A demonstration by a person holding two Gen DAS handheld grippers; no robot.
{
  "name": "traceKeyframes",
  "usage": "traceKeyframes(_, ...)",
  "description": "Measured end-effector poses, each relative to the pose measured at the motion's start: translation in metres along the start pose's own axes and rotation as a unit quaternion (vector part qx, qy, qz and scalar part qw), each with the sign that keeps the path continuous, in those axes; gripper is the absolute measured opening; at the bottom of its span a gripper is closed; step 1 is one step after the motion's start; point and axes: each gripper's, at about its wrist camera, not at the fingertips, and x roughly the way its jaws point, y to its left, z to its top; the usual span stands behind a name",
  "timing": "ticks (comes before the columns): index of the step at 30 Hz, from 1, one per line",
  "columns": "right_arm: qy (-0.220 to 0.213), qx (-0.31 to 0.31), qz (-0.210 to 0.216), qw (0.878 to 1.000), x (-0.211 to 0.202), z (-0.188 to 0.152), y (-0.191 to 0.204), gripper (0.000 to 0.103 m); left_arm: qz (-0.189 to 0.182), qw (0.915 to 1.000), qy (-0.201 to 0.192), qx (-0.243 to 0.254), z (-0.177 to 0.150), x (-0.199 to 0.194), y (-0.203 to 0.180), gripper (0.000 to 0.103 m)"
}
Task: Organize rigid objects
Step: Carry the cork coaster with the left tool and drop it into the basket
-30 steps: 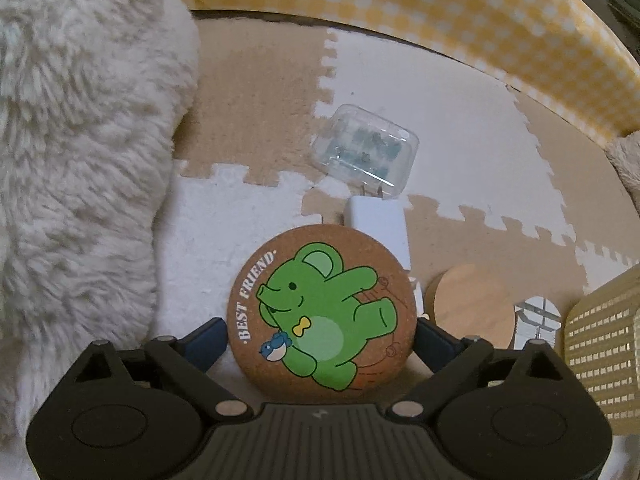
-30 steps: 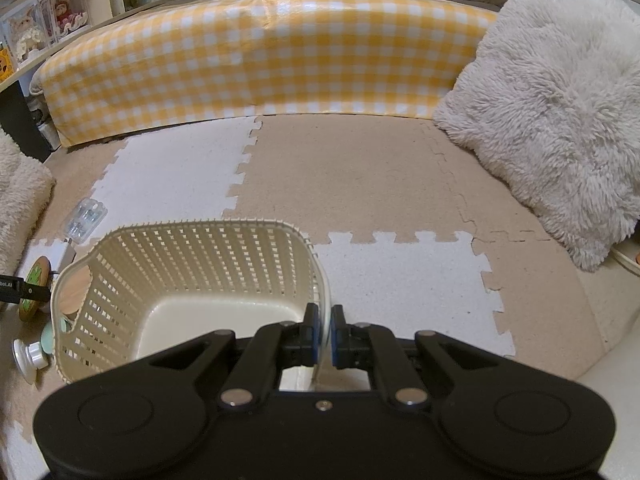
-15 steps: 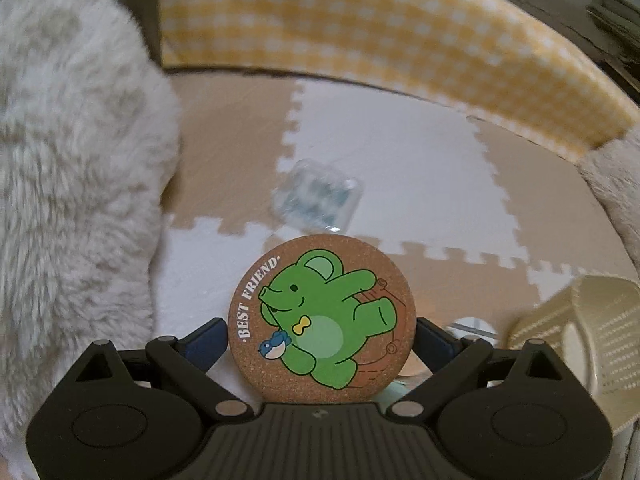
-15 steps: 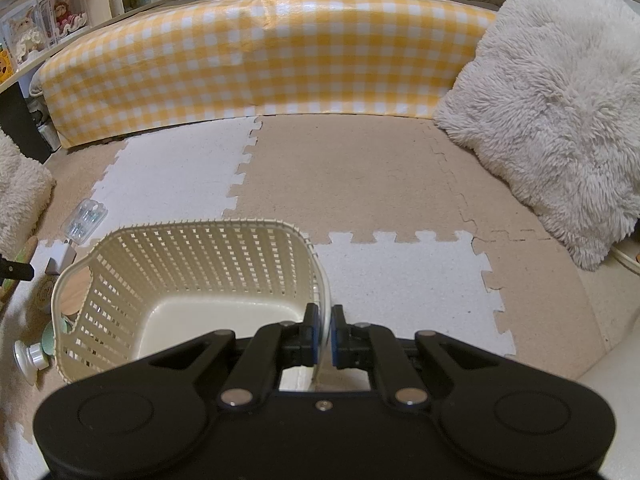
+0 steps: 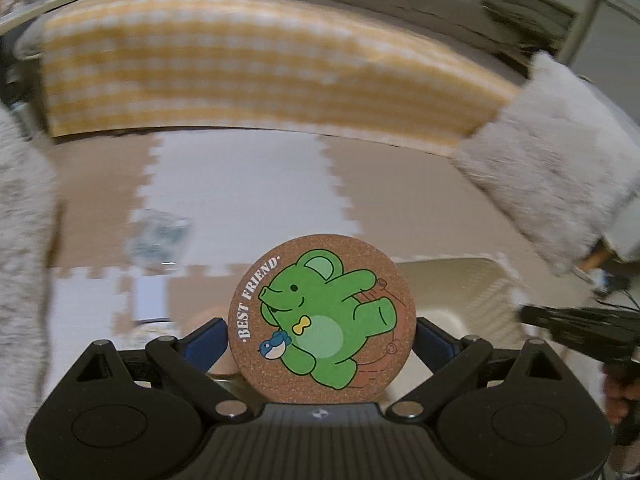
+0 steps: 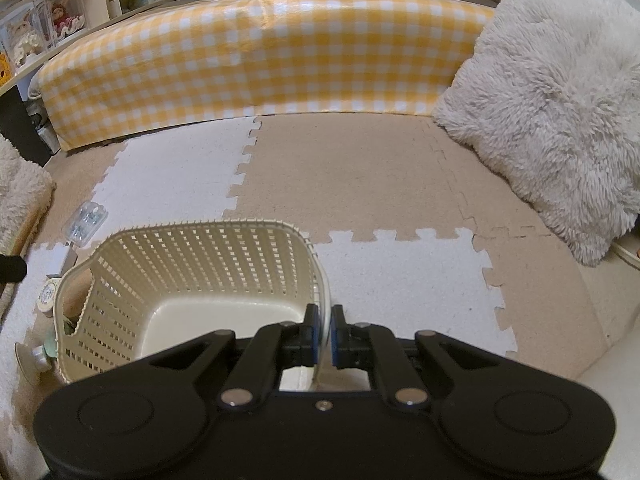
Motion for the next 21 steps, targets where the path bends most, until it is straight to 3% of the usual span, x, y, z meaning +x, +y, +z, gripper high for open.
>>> traceKeyframes(10, 0.003, 0.004, 0.005, 1.000, -0.001, 0.001, -0.002, 0.006, -0.058, 0.9951, 0.005, 0.080, -0.014, 0.030, -0.076, 0.097)
traceKeyframes(21, 0.007, 0.017, 0.018, 1.000, 0.000, 0.000, -0.005, 0.006, -0.061, 0.9888, 0.010, 0.136, -0.028, 0.065, -0.107, 0.097)
